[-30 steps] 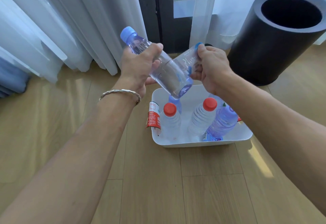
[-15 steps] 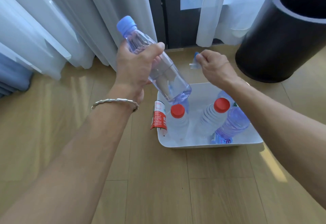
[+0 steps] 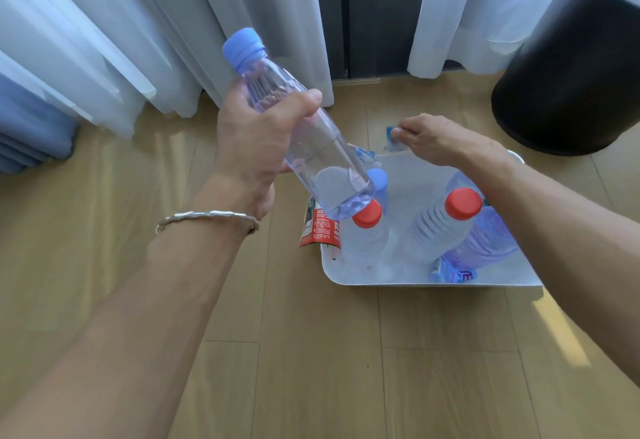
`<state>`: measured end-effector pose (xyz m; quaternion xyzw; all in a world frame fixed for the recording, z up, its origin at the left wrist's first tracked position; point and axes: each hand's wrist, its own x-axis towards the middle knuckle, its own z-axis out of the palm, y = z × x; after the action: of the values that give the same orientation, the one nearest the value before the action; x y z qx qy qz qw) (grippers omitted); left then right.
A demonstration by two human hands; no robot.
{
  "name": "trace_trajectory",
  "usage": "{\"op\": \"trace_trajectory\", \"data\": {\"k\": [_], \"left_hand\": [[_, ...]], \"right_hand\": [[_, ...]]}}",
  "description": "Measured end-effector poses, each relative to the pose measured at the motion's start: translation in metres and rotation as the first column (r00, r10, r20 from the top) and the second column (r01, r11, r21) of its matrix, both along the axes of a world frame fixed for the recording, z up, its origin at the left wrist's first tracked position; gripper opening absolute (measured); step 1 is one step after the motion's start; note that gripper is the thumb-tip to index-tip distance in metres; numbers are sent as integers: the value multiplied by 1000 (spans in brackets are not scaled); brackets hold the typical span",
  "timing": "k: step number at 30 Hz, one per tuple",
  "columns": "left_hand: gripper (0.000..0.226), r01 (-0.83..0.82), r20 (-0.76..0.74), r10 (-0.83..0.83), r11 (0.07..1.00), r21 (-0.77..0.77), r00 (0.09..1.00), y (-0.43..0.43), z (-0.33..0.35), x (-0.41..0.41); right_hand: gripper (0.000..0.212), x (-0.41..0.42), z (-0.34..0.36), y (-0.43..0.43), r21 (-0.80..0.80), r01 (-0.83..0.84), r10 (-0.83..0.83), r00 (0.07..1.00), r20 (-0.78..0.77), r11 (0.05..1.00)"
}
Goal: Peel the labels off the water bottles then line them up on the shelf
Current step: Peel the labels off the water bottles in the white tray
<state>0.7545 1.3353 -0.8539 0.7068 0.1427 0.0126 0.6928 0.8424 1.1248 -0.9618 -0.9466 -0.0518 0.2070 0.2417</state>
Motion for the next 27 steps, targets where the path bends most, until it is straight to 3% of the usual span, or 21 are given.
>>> {"op": "trace_trajectory", "data": {"k": [5, 12, 17, 21, 24, 26, 27], "left_hand": [[52, 18, 6, -18, 1000, 8, 1000, -18, 1, 5], [39, 40, 27, -42, 998, 52, 999, -27, 2, 9], [51, 13, 44, -15, 998, 61, 999, -23, 4, 6], [52, 15, 70, -19, 998, 59, 997, -22, 6, 6], [53, 35, 105, -43, 996, 77, 994, -28, 9, 8], [53, 59, 178, -82, 990, 130, 981, -37, 10, 12], [54, 75, 222, -112, 983, 168, 969, -42, 12, 13]], "right_hand": [[42, -7, 3, 2, -118, -96, 81, 989, -125, 988], [52, -5, 5, 1, -212, -209, 142, 945, -293, 955], [68, -4, 2, 4, -330, -239, 131, 939, -318, 913], [69, -4, 5, 6, -363, -213, 125, 960, -251, 907], [71, -6, 31, 1, -283, -176, 142, 980, -138, 943], [57, -8, 58, -2, -43, -94, 96, 994, 47, 995], [46, -13, 74, -3, 158, -52, 32, 991, 129, 986]]}}
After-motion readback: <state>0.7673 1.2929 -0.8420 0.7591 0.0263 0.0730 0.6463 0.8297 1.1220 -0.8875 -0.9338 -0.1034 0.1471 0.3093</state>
